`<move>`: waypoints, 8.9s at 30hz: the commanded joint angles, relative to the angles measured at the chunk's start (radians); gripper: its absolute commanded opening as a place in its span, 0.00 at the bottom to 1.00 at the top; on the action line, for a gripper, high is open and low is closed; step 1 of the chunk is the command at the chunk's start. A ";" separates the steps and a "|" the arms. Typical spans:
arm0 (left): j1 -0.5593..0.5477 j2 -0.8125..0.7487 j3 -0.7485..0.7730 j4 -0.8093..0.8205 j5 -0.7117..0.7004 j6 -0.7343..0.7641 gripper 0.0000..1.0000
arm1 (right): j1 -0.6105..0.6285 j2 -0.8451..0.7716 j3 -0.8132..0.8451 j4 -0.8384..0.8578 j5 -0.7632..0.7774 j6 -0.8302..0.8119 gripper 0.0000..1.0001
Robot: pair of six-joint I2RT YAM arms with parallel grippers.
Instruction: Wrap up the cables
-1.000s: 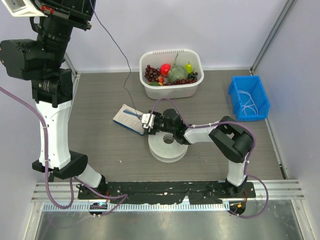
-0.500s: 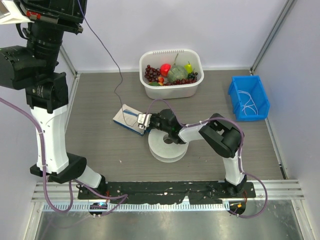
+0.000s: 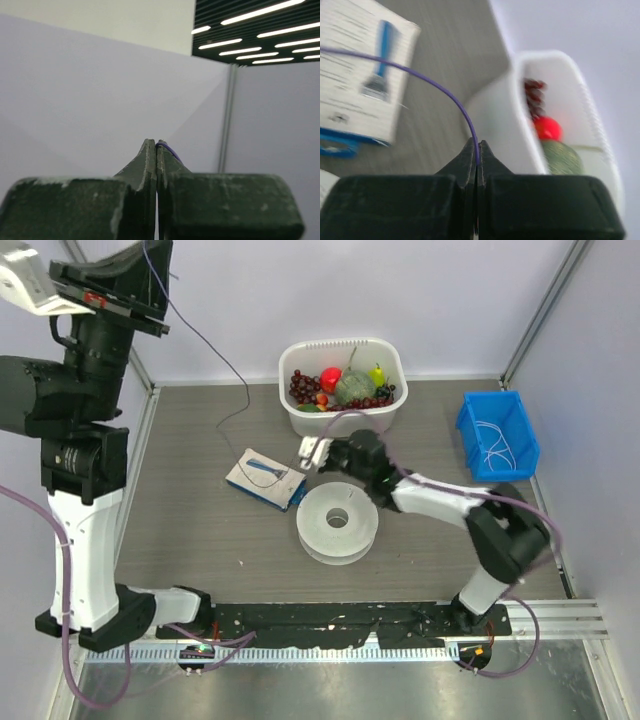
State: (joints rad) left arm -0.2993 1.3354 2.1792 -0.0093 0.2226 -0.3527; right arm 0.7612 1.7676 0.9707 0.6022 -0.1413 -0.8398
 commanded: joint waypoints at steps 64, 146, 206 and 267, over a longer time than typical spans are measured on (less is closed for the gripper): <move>0.733 0.283 -0.585 -1.022 0.086 1.144 0.00 | -1.389 -0.369 0.304 -1.253 -0.188 -0.386 0.01; -0.672 -0.015 -0.578 -0.667 -0.250 1.018 0.00 | -0.507 -0.648 0.194 -0.753 -0.897 1.232 0.80; -0.288 -0.174 -0.897 0.003 0.242 -0.310 0.00 | -0.304 -0.568 0.210 -0.788 -0.733 1.136 0.01; -0.362 -0.194 -0.869 -0.453 0.604 0.539 0.00 | -0.209 -0.553 0.416 -1.378 -0.857 0.611 0.01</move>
State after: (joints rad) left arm -0.6590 1.2057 1.3396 -0.6147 0.8223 0.3126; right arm 0.5476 1.2369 1.3617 -0.7952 -1.0145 -0.2298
